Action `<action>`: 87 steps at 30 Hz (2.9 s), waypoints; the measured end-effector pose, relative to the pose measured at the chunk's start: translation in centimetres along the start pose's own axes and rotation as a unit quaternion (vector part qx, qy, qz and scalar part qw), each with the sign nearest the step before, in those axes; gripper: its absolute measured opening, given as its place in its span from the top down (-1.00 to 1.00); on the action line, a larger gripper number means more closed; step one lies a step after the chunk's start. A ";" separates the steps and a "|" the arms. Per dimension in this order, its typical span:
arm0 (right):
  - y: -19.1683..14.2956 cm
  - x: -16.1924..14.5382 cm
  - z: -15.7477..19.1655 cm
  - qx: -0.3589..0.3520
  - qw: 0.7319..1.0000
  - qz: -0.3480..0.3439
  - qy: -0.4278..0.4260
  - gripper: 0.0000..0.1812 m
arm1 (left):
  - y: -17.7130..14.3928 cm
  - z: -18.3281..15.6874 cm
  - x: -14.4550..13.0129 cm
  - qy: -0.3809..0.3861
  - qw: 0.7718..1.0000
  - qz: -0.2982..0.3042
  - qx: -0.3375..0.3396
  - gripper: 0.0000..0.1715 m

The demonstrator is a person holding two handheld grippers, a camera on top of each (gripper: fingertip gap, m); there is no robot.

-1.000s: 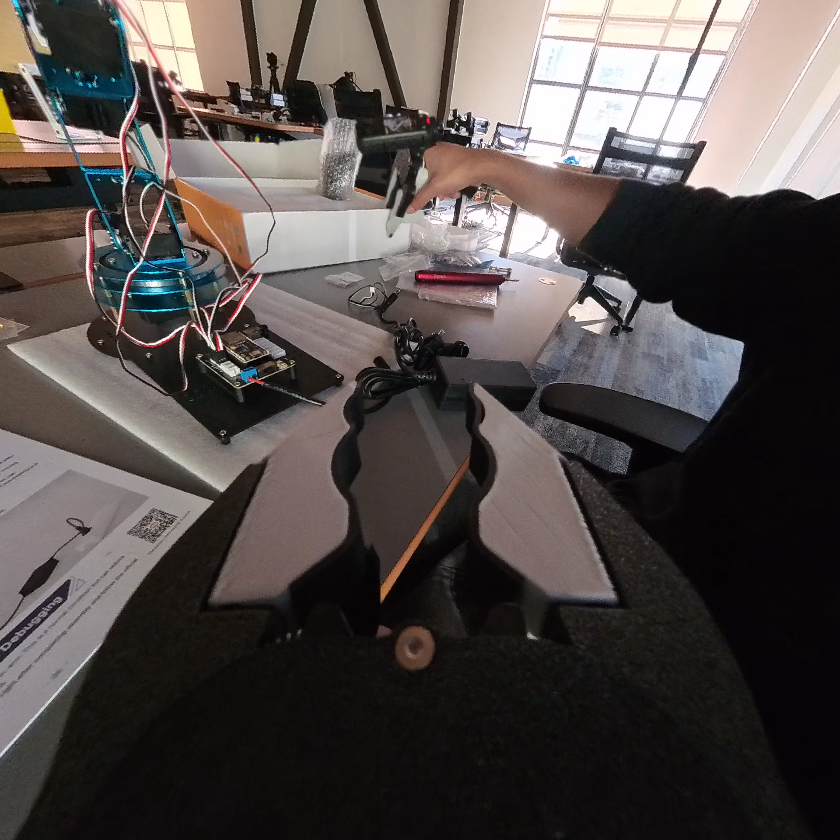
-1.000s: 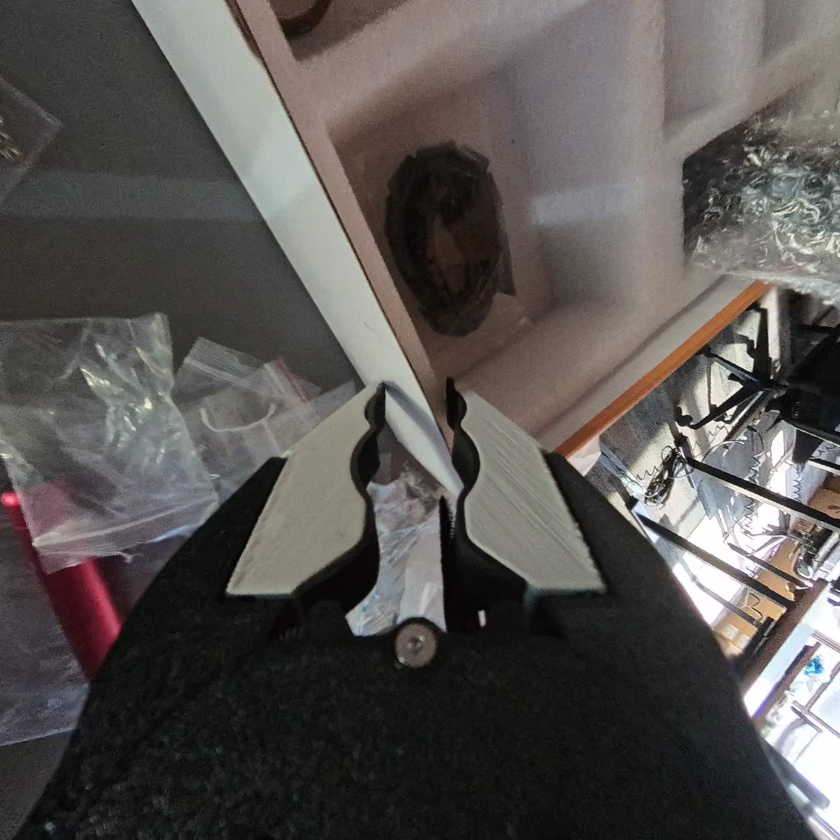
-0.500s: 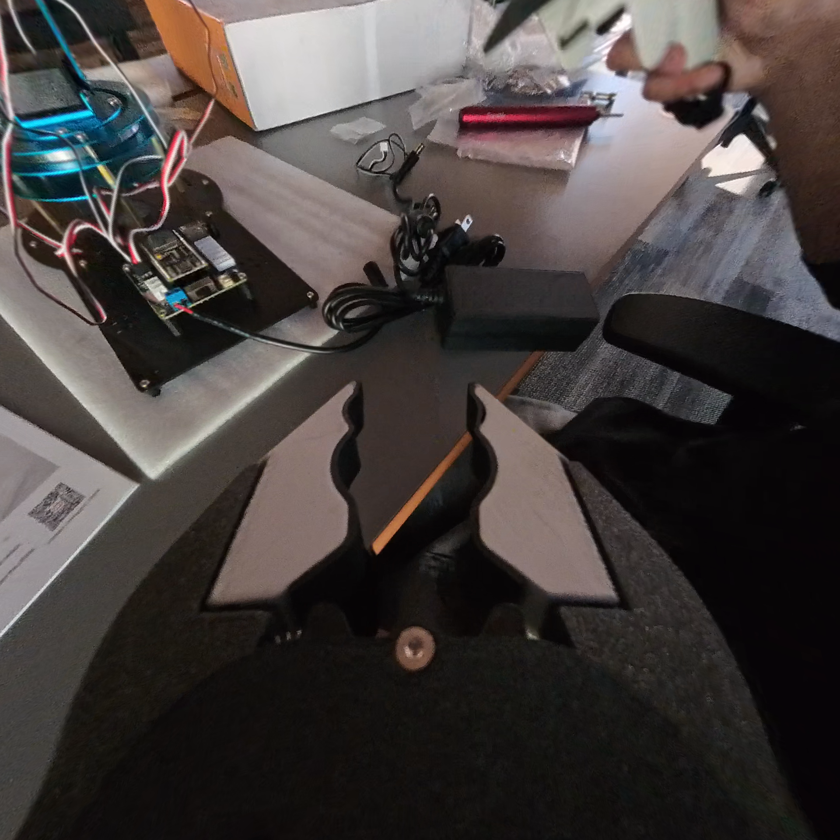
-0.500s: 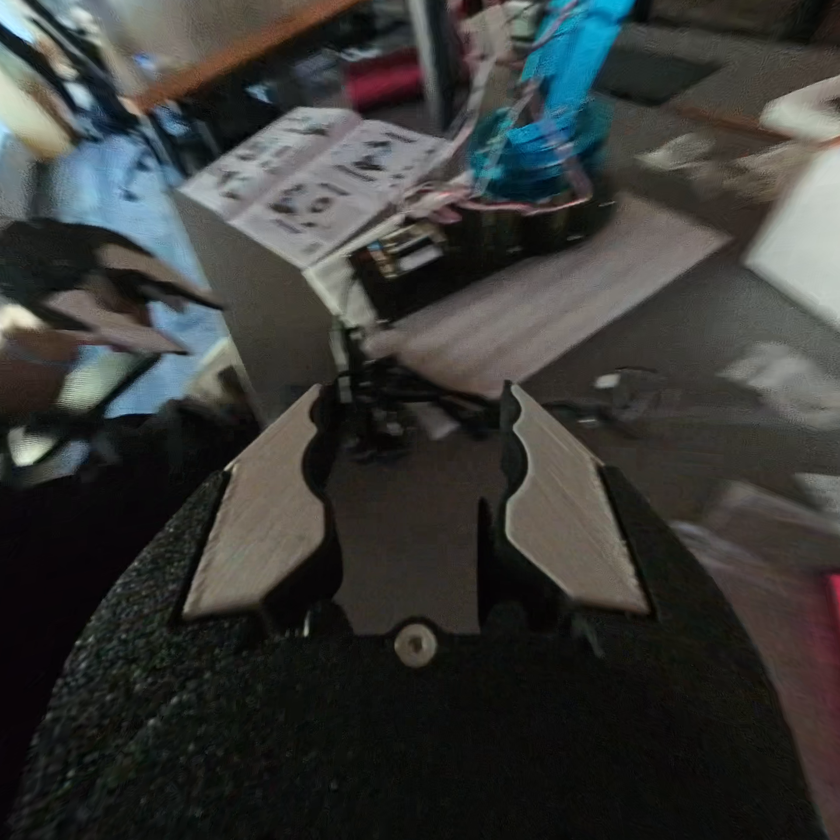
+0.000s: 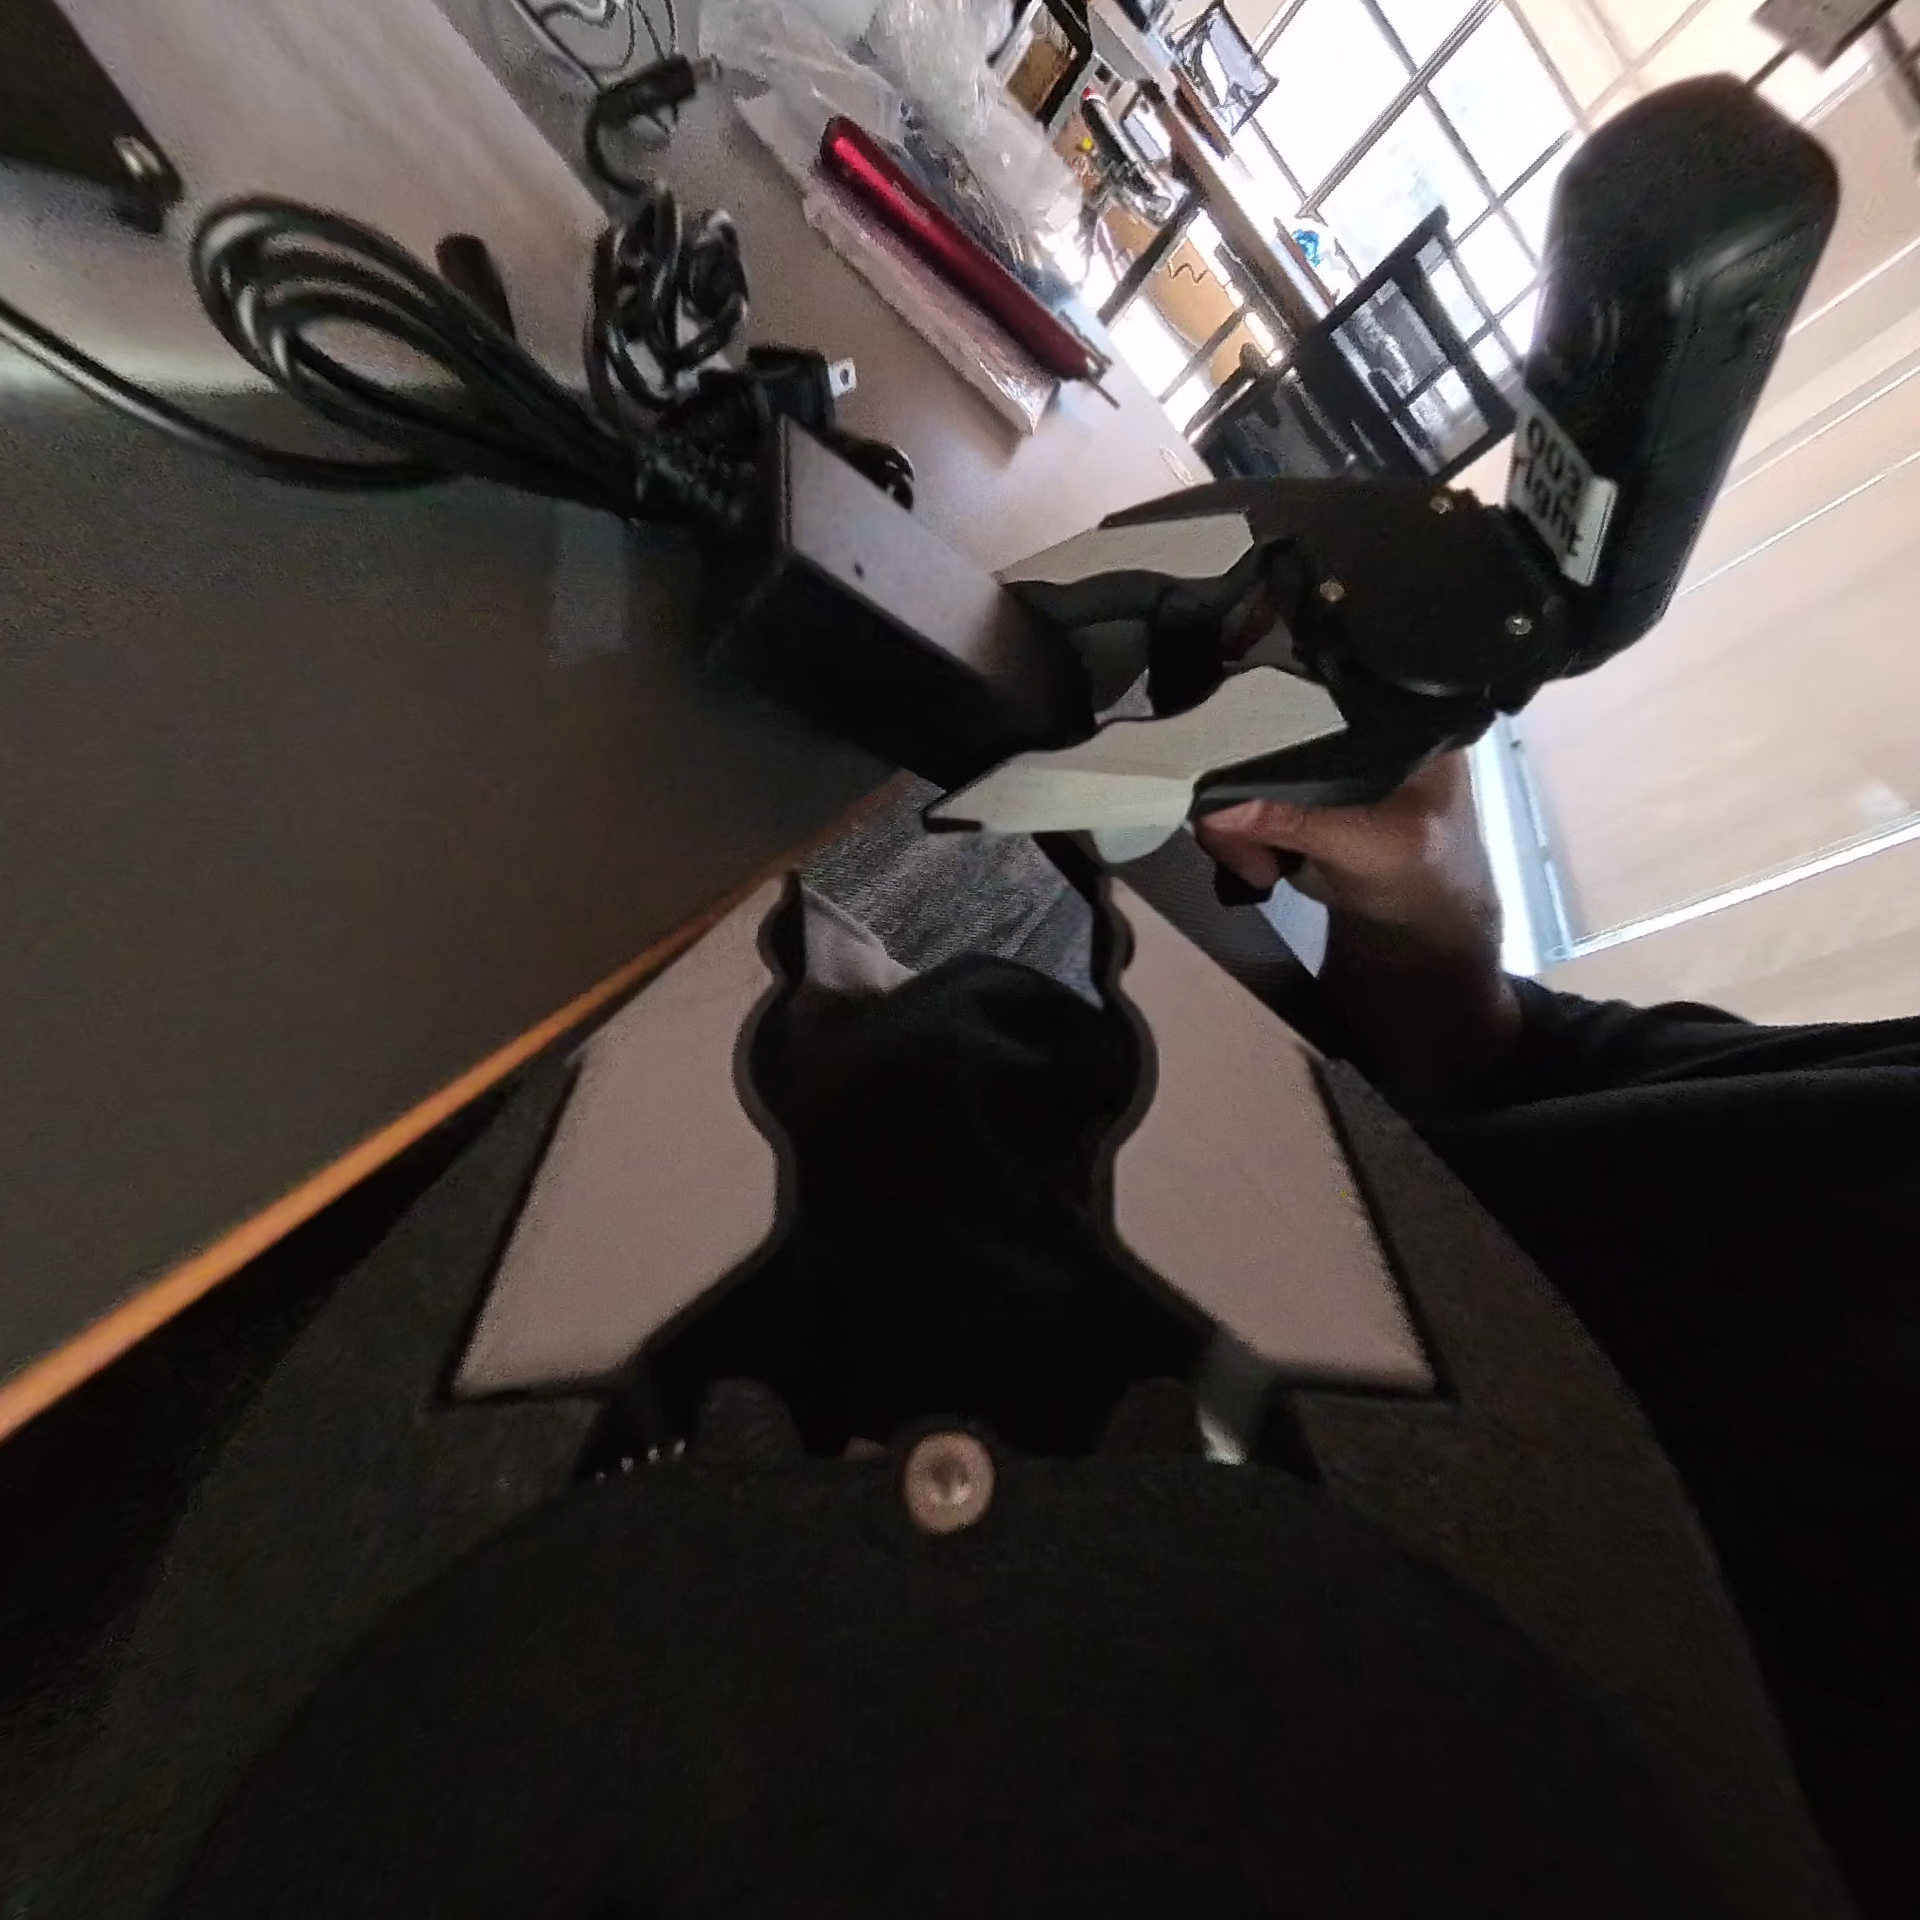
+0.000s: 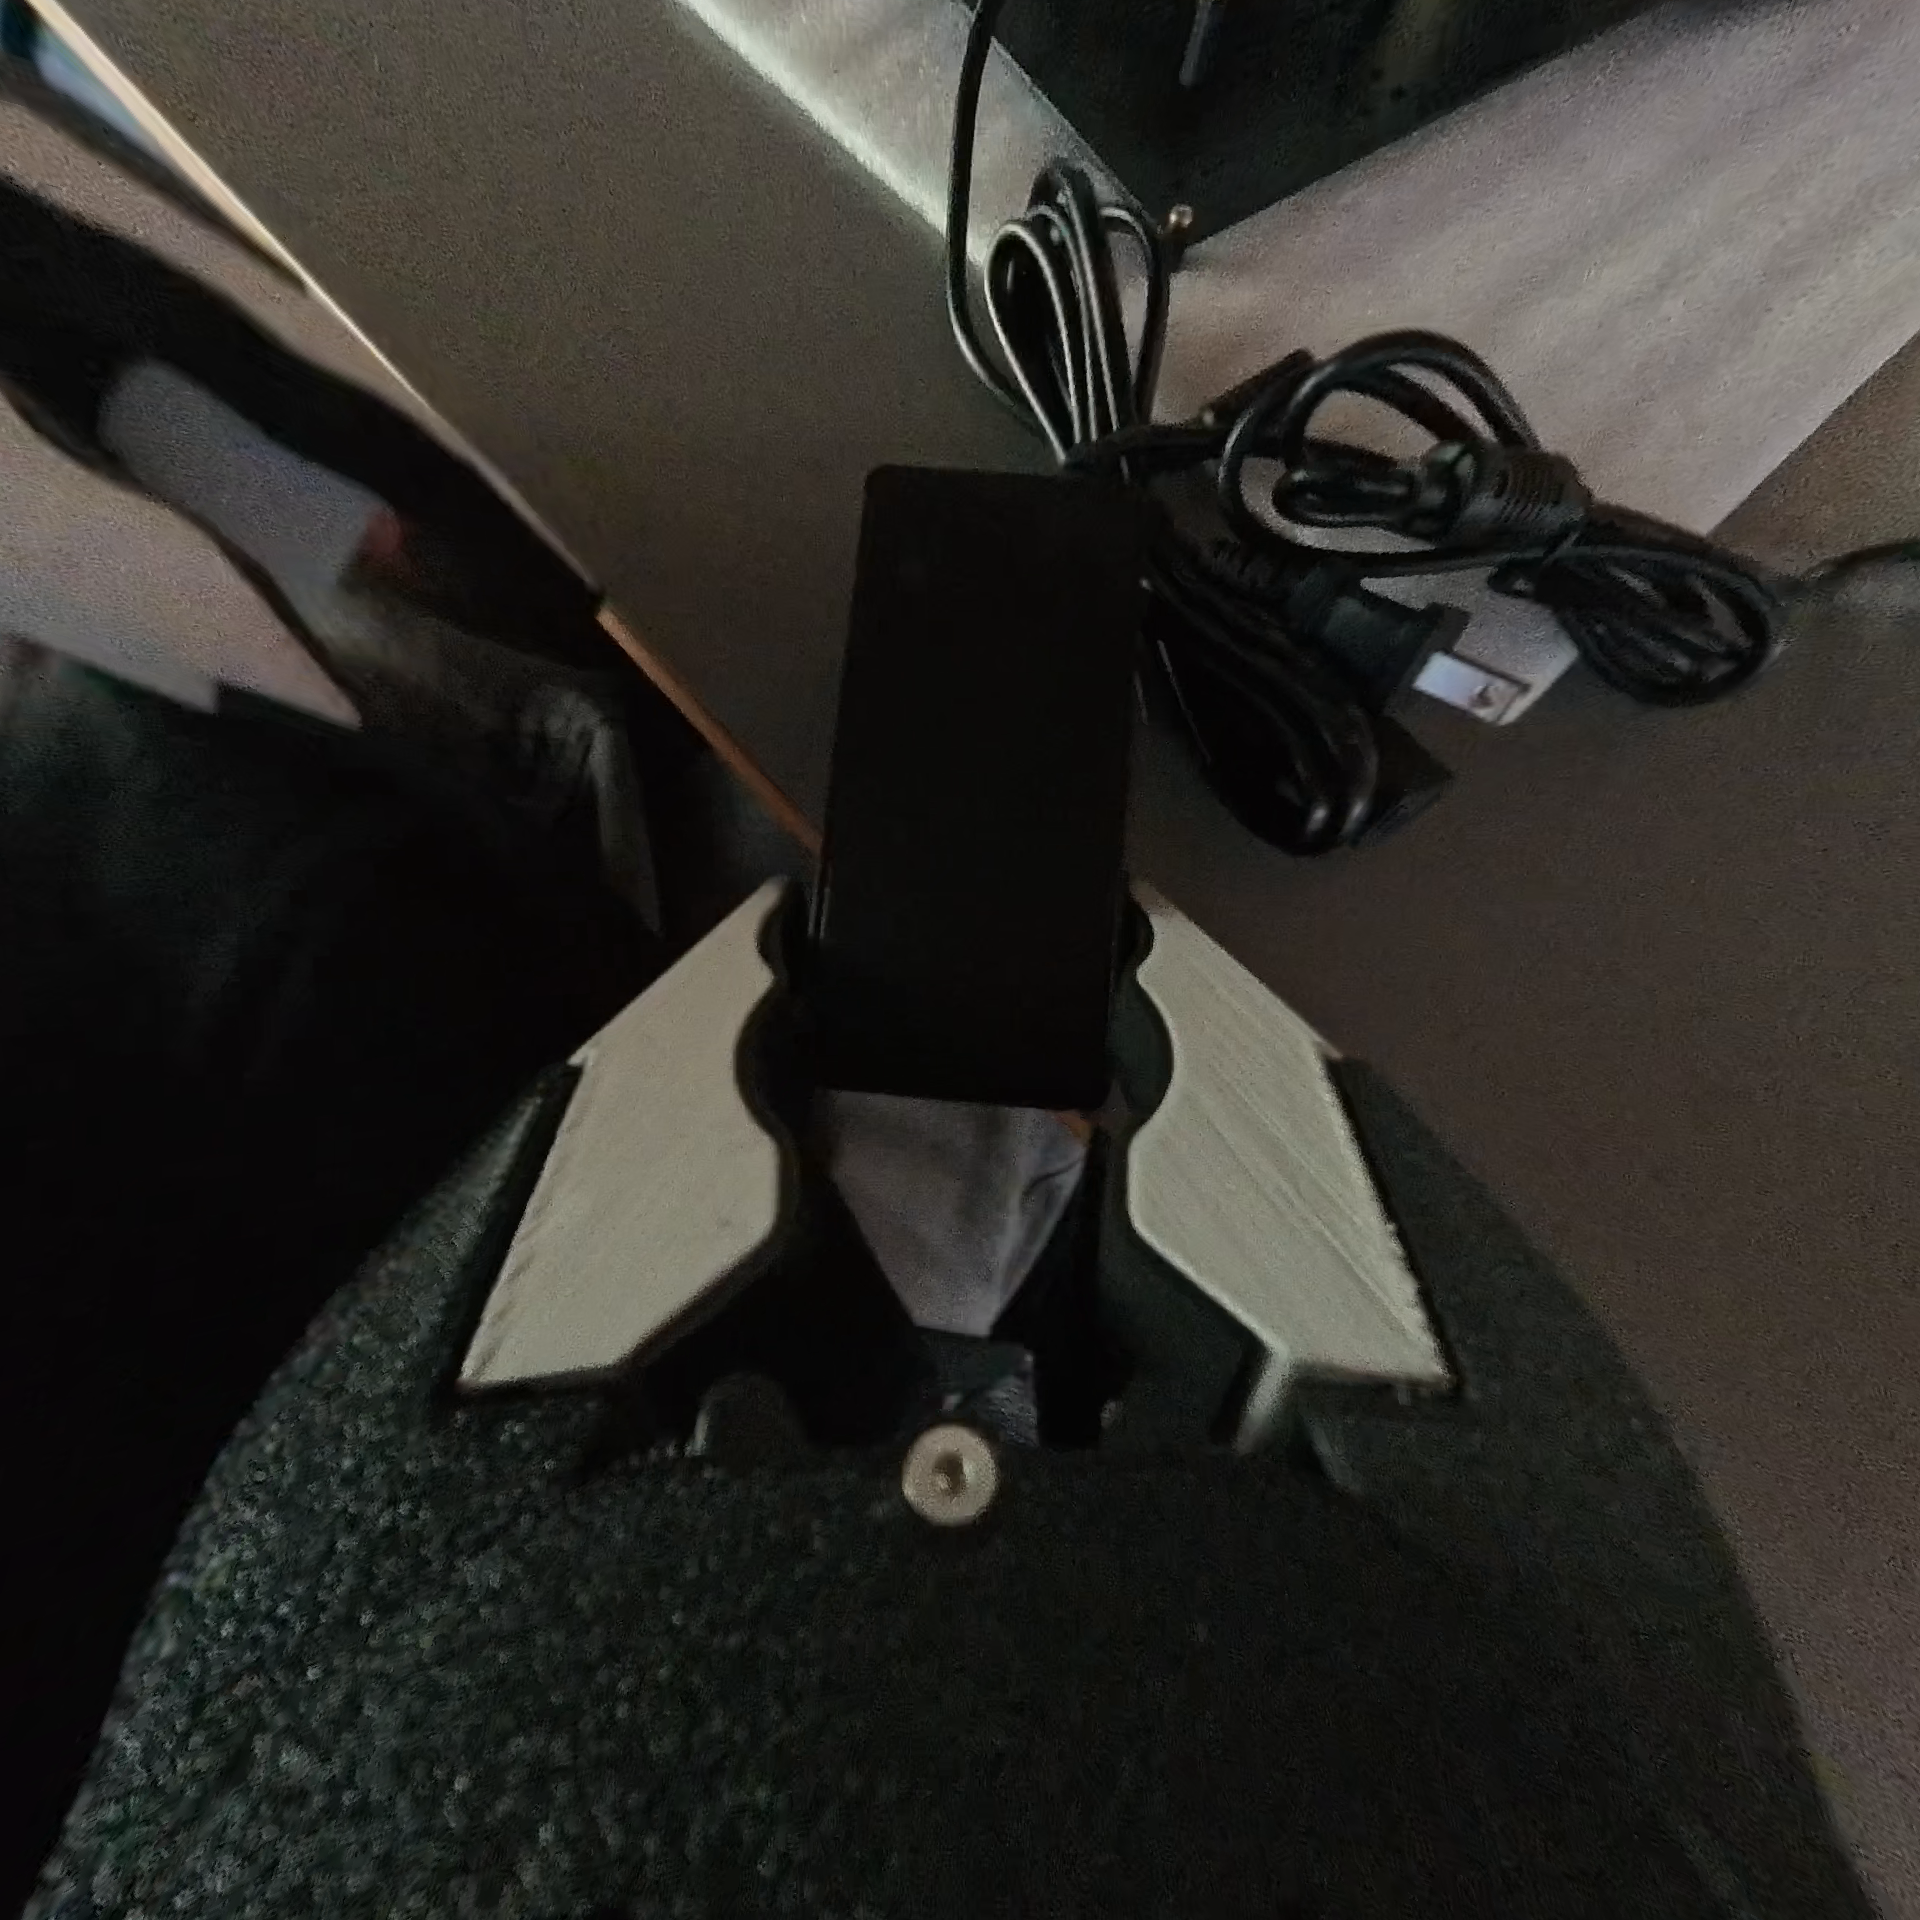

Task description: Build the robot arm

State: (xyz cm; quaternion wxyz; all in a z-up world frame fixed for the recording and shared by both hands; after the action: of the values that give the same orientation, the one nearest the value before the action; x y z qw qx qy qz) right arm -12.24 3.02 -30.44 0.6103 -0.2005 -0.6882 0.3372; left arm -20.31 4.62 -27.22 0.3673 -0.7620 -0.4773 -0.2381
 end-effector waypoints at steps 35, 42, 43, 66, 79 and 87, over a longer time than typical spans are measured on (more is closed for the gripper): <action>1.0 14.8 9.5 0.265 0.913 -0.171 -0.258 0.89 | -16.4 -7.2 6.3 0.150 0.974 -0.066 -0.156 0.60; 0.7 19.0 4.8 0.191 0.929 -0.200 -0.246 0.96 | -19.9 1.6 7.4 0.100 0.987 -0.124 0.016 0.60; 0.9 19.2 3.8 0.165 0.932 -0.200 -0.252 0.97 | -20.3 3.3 7.3 0.091 0.987 -0.127 0.048 0.60; 3.1 16.8 2.7 0.380 0.920 -0.090 0.007 0.99 | -18.2 7.7 5.4 0.031 0.994 -0.085 0.062 0.61; 1.4 16.7 3.3 0.505 0.851 -0.067 0.124 1.00 | -16.2 7.0 4.9 0.012 0.998 -0.069 0.001 0.60; -2.4 18.2 3.2 0.645 0.725 -0.078 0.230 1.00 | -15.3 4.3 5.0 -0.070 0.984 -0.082 -0.139 0.61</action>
State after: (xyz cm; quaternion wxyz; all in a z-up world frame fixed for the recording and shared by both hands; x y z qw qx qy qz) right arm -18.20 13.20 -16.03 0.7561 0.2242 -0.1565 0.5946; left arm -31.90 15.03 -21.20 0.2023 -0.7789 -0.5248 -0.2773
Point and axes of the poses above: each gripper's, where its closed fingertips meet, y out along the fingers, x out of its top, z = x × y across the jaws, the point moved 1 cm from there along -y, back along the fingers, and after that the axes turned 1 degree about z, right-handed, at the moved point
